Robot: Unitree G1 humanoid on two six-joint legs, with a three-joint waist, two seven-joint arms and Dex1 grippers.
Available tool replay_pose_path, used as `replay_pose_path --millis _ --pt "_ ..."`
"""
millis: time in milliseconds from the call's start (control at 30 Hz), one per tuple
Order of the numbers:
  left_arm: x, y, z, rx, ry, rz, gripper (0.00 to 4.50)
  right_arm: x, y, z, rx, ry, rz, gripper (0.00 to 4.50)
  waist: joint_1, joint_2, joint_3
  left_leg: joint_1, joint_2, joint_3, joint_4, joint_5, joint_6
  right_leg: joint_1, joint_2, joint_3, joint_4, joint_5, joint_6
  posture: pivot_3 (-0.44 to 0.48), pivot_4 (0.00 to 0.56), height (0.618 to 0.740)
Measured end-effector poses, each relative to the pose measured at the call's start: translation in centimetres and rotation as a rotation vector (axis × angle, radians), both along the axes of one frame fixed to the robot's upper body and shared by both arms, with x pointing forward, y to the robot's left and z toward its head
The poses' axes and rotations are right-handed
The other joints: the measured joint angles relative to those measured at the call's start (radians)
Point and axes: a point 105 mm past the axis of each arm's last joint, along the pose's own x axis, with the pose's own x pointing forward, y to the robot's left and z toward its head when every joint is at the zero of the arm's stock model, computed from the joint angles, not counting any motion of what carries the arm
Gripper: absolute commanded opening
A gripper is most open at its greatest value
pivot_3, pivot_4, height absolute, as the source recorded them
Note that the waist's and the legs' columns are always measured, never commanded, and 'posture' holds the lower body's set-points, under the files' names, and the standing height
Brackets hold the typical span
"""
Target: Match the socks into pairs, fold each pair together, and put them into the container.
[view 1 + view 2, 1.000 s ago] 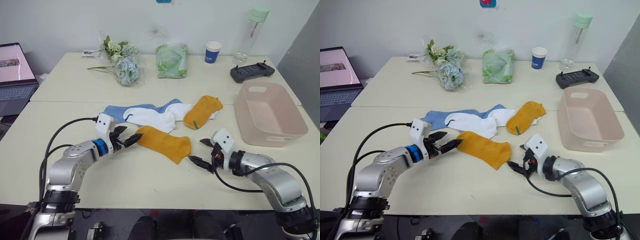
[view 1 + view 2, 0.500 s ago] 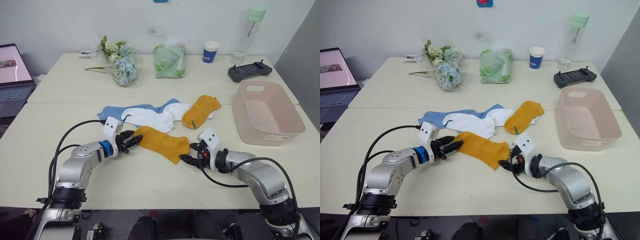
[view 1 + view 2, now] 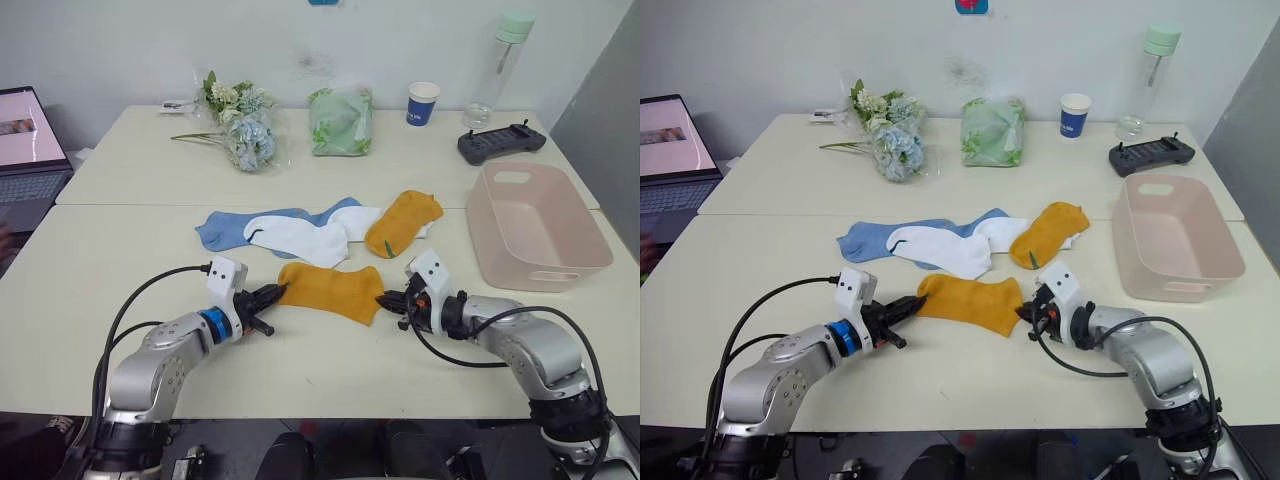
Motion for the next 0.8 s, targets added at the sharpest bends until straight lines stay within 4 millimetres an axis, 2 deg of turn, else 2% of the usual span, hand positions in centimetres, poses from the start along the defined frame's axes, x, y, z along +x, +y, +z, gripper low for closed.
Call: replay_pose_path --millis 200,333,667,800 --pt "-2.8 -2.4 1.2 -0.070 0.036 -0.055 0.00 -0.6 -2.2 1.0 -0.017 0.033 0.023 0.01 0.001 0.000 0.000 0.001 0.000 0.000 0.000 0.000 0.000 0.001 0.000 0.000 0.000 0.000 0.000 0.000 0.150 0.740" --pt "-3.6 -2.9 0.3 -0.055 0.068 -0.036 0.00 -0.8 -4.1 1.3 -0.051 0.070 0.008 0.01 0.002 0.000 0.000 0.001 0.000 0.001 0.000 0.000 0.001 0.001 0.001 0.000 0.000 0.000 0.000 0.000 0.150 0.740" --pt "-3.8 -3.7 -0.4 -0.055 0.095 -0.030 0.00 -2.2 -5.0 1.1 -0.058 0.136 0.005 0.01 0.004 0.000 0.000 0.000 0.000 0.001 0.000 0.000 0.000 0.001 0.001 0.000 -0.001 0.000 0.000 0.000 0.150 0.740" --pt "-4.4 -4.3 -1.5 -0.003 0.126 -0.081 0.00 -2.9 -4.9 0.4 -0.056 0.183 0.013 0.01 0.003 0.000 0.000 0.000 0.000 0.001 0.000 0.000 0.001 0.002 0.001 0.000 -0.001 0.000 0.000 0.000 0.150 0.740"
